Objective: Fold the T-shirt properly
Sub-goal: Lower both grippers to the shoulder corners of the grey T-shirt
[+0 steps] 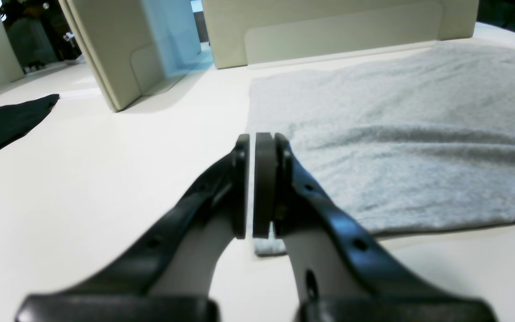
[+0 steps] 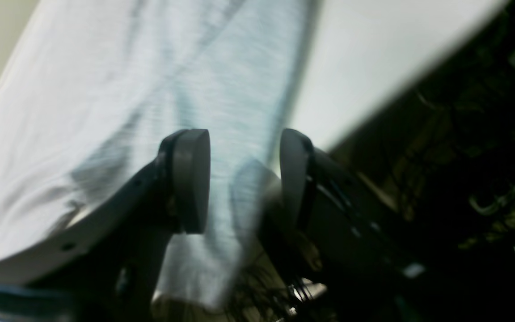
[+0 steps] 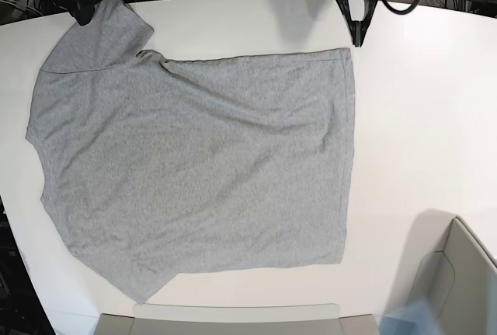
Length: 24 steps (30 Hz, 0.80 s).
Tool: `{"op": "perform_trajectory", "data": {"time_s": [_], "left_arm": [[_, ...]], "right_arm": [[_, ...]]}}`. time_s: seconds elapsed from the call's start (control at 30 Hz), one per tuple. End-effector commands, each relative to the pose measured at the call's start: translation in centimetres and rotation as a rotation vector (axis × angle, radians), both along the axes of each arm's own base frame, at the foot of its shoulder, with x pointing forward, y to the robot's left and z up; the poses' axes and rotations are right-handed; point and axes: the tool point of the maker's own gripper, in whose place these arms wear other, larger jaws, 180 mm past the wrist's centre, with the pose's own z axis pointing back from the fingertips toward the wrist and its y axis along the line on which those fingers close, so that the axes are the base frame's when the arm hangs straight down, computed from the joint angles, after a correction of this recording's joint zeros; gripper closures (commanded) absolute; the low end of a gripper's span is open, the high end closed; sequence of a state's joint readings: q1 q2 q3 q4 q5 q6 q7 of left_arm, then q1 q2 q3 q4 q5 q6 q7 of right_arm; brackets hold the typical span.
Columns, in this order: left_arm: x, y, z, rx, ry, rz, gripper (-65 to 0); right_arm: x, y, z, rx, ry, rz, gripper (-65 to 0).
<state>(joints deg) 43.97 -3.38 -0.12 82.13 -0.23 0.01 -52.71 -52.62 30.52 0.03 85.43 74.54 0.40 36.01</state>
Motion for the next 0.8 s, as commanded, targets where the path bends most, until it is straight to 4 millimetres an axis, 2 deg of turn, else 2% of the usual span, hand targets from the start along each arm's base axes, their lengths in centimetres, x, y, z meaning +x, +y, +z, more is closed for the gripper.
{"op": "perform_trajectory", "data": {"time_s": [0.0, 0.07, 0.23, 0.57, 0.77], "left_arm": [[-0.2, 0.1, 0.8, 0.006, -0.03, -0.001, -3.3], [-0.1, 0.1, 0.8, 0.006, -0.032, -0.001, -3.3], [-0.1, 0.1, 0.8, 0.006, -0.032, -0.001, -3.3], [-0.1, 0.1, 0.8, 0.006, -0.032, -0.001, -3.3], [-0.1, 0.0, 0.8, 0.003, -0.032, -0.004, -3.3]], "right_arm": [[-0.1, -0.9, 0.0, -0.002, 0.004, -0.021, -26.1], [-0.6, -1.6, -0.4, 0.0, 0.021, -0.044, -26.1], [-0.7, -1.6, -0.6, 0.016, 0.032, -0.051, -26.1], [1.3, 0.1, -1.4, 0.084, 0.05, 0.008, -26.1], [1.2, 0.8, -1.6, 0.102, 0.06, 0.02, -26.1]]}}
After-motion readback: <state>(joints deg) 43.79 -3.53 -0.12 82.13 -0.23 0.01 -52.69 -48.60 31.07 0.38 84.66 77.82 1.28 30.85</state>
